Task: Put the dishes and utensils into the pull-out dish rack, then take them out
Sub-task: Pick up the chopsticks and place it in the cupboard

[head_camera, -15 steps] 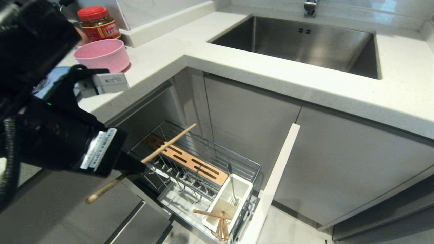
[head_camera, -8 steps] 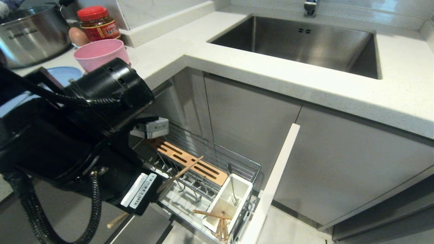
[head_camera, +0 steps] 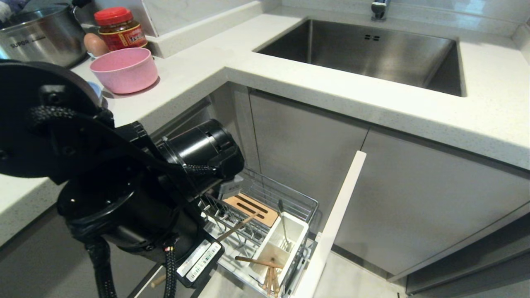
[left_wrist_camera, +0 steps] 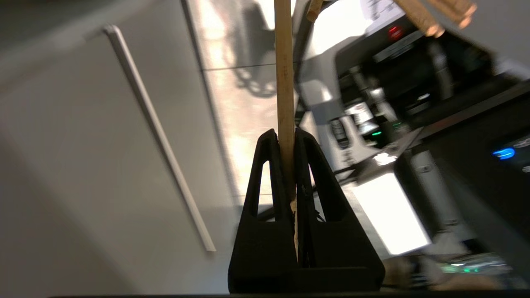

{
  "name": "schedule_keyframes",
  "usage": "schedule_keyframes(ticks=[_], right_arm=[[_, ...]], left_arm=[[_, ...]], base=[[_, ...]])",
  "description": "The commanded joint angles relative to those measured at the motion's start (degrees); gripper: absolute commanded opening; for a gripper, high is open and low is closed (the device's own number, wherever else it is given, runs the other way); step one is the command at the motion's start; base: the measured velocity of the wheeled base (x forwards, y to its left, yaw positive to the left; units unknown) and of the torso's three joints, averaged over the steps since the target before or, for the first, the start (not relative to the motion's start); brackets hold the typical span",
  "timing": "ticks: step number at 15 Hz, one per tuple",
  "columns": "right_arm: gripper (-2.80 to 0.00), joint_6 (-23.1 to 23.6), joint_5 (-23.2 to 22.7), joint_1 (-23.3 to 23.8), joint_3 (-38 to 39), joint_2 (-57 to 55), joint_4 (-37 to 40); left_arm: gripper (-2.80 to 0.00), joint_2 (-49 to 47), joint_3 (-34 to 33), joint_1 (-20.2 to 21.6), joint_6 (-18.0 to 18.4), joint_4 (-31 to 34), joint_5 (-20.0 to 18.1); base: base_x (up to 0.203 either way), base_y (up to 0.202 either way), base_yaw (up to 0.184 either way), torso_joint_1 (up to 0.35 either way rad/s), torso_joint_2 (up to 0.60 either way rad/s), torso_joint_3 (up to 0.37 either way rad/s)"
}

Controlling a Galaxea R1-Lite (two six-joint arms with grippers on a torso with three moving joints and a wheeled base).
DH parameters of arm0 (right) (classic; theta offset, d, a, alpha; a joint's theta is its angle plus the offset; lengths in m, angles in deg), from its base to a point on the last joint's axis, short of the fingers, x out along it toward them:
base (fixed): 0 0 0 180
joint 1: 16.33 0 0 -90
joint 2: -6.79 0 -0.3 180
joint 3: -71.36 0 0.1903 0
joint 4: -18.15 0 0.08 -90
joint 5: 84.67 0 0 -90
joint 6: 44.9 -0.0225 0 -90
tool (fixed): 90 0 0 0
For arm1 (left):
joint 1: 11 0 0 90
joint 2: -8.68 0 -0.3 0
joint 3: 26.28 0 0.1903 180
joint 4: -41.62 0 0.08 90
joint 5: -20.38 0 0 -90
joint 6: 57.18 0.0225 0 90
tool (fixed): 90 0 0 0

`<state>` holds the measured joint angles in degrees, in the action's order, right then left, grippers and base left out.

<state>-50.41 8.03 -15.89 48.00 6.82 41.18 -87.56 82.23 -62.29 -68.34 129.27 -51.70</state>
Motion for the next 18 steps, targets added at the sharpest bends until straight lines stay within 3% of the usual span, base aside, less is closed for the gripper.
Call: schedule_keyframes(ticks=[1, 6, 18], right_arm=[[-2.80, 0.0, 0.0, 0.0, 0.0, 0.2, 0.0], [-2.80, 0.0, 0.0, 0.0, 0.0, 0.2, 0.0], [-2.80, 0.0, 0.0, 0.0, 0.0, 0.2, 0.0]], left_arm=[[-2.80, -1.0, 0.1, -0.9, 2.3, 0.5, 0.7], [-2.80, -2.7, -0.2, -1.6, 8.5, 1.0, 0.7], [-2.80, -12.5, 0.5, -4.1, 10.3, 1.3, 1.1]], base=[[0.000, 0.000, 0.000, 0.000, 0.00, 0.000], [0.000, 0.000, 0.000, 0.000, 0.00, 0.000], [0.000, 0.000, 0.000, 0.000, 0.00, 0.000]])
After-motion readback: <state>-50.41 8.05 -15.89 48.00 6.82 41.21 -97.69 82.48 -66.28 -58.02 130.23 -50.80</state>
